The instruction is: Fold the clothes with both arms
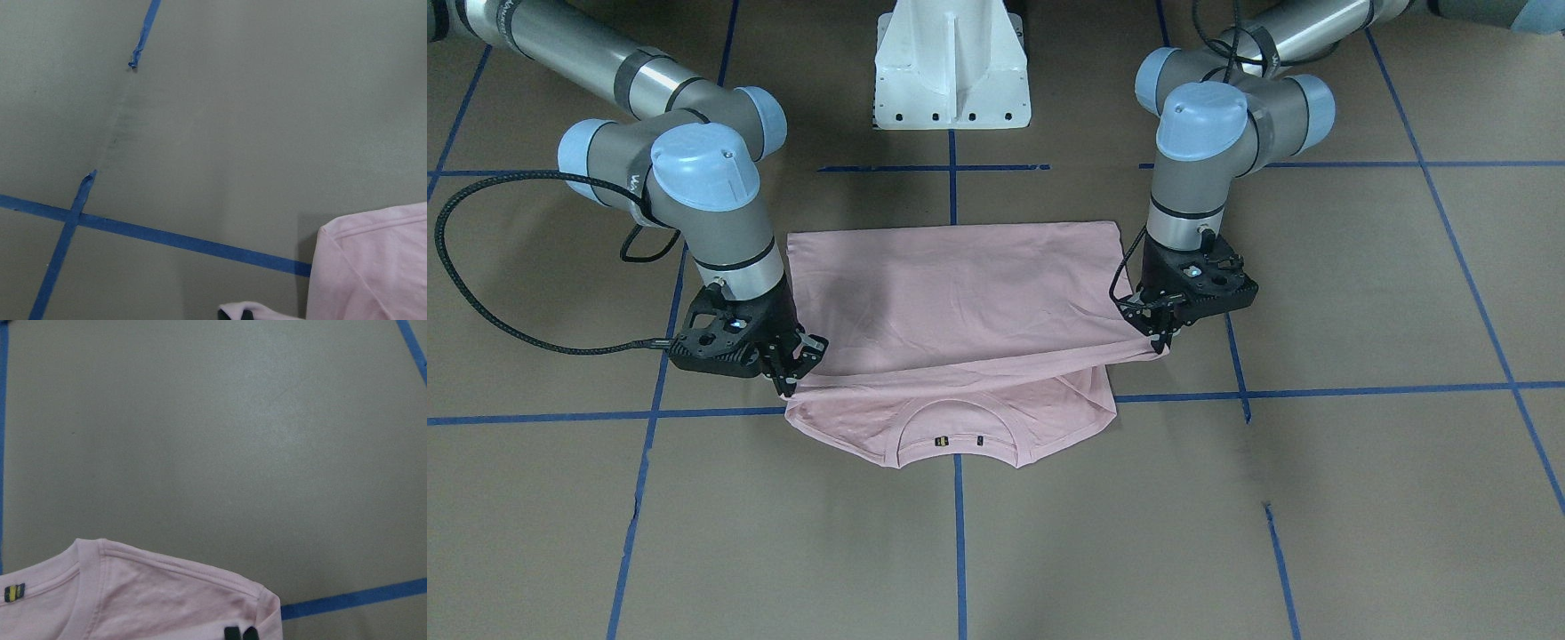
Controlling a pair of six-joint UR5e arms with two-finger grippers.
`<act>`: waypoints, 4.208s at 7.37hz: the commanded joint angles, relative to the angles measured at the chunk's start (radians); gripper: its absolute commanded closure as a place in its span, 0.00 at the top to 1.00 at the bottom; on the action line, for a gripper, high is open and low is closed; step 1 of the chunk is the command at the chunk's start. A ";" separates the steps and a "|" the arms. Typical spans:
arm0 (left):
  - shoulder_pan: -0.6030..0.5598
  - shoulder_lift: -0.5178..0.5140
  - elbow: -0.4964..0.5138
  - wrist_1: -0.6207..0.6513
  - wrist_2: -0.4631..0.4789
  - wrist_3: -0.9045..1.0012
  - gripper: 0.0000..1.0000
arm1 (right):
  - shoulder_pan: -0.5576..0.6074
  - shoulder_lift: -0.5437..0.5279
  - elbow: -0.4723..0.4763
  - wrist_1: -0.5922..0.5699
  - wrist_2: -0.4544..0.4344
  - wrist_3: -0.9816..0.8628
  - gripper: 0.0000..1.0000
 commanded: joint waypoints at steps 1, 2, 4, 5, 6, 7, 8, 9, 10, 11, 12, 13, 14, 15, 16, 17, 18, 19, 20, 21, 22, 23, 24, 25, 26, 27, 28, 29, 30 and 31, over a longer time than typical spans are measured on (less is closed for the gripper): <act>0.003 -0.007 0.012 -0.002 0.000 0.000 0.91 | 0.001 -0.007 -0.003 0.004 0.000 -0.005 0.85; 0.001 -0.021 0.014 0.006 0.000 -0.001 1.00 | 0.004 -0.007 0.005 0.004 0.010 -0.007 1.00; -0.002 -0.024 0.011 0.009 -0.003 -0.001 1.00 | 0.022 -0.016 0.032 0.005 0.118 -0.012 1.00; -0.002 -0.026 0.005 0.010 -0.006 -0.001 1.00 | 0.021 -0.077 0.104 0.004 0.134 -0.008 1.00; -0.004 -0.026 -0.004 0.012 -0.008 -0.004 1.00 | 0.007 -0.139 0.188 -0.011 0.135 0.010 1.00; -0.004 -0.024 -0.029 0.013 -0.008 -0.020 1.00 | -0.060 -0.221 0.266 -0.009 0.125 0.057 1.00; -0.005 -0.021 -0.047 0.015 -0.006 -0.034 1.00 | -0.128 -0.278 0.308 -0.009 0.084 0.083 1.00; -0.005 -0.016 -0.069 0.016 -0.006 -0.058 1.00 | -0.212 -0.329 0.340 -0.009 0.012 0.084 1.00; -0.002 -0.018 -0.104 0.053 -0.008 -0.069 1.00 | -0.251 -0.335 0.335 -0.010 -0.009 0.085 1.00; 0.000 -0.021 -0.126 0.071 -0.008 -0.069 1.00 | -0.263 -0.339 0.331 -0.010 -0.009 0.085 0.99; 0.003 -0.021 -0.127 0.072 -0.008 -0.069 1.00 | -0.275 -0.342 0.333 -0.010 -0.006 0.085 0.98; 0.003 -0.021 -0.127 0.072 -0.006 -0.069 1.00 | -0.294 -0.342 0.327 -0.010 -0.006 0.085 0.94; 0.003 -0.019 -0.127 0.072 -0.006 -0.069 1.00 | -0.297 -0.337 0.325 -0.012 -0.003 0.084 0.86; 0.003 -0.021 -0.129 0.072 -0.006 -0.069 1.00 | -0.300 -0.332 0.315 -0.012 0.000 0.084 0.70; 0.003 -0.019 -0.133 0.073 -0.006 -0.069 1.00 | -0.298 -0.332 0.308 -0.010 0.000 0.078 0.39; 0.003 -0.016 -0.132 0.073 -0.006 -0.070 1.00 | -0.295 -0.332 0.308 -0.010 0.003 0.070 0.10; 0.004 -0.015 -0.132 0.073 -0.006 -0.070 1.00 | -0.294 -0.335 0.310 -0.012 0.004 0.070 0.00; 0.004 -0.015 -0.132 0.073 -0.006 -0.070 1.00 | -0.294 -0.339 0.311 -0.012 -0.001 0.070 0.00; 0.004 -0.015 -0.132 0.072 -0.006 -0.070 1.00 | -0.292 -0.349 0.316 -0.012 -0.003 0.071 0.00; 0.006 -0.016 -0.132 0.073 -0.006 -0.070 1.00 | -0.291 -0.364 0.330 -0.012 0.008 0.070 0.00; 0.006 -0.016 -0.132 0.072 -0.006 -0.070 1.00 | -0.297 -0.415 0.383 -0.013 0.016 0.070 0.00; 0.006 -0.015 -0.132 0.073 -0.006 -0.070 1.00 | -0.339 -0.490 0.485 -0.059 0.016 0.070 0.00; 0.006 -0.015 -0.133 0.073 -0.006 -0.070 1.00 | -0.425 -0.544 0.567 -0.126 0.014 0.076 0.00; 0.006 -0.013 -0.136 0.073 -0.006 -0.074 1.00 | -0.526 -0.596 0.641 -0.154 0.011 0.096 0.00; 0.006 -0.013 -0.135 0.072 -0.006 -0.074 1.00 | -0.630 -0.604 0.652 -0.156 0.011 0.185 0.00; 0.006 -0.013 -0.136 0.073 -0.006 -0.075 1.00 | -0.675 -0.601 0.654 -0.156 0.010 0.256 0.11; 0.007 -0.015 -0.140 0.073 -0.008 -0.077 1.00 | -0.685 -0.598 0.670 -0.153 0.001 0.289 0.99; 0.009 -0.013 -0.161 0.075 -0.026 -0.075 1.00 | -0.679 -0.596 0.689 -0.150 -0.003 0.300 1.00; 0.010 -0.013 -0.179 0.076 -0.085 -0.086 1.00 | -0.623 -0.590 0.713 -0.145 -0.001 0.298 1.00; 0.053 0.019 -0.208 0.075 -0.094 -0.169 1.00 | -0.555 -0.549 0.724 -0.145 -0.001 0.297 1.00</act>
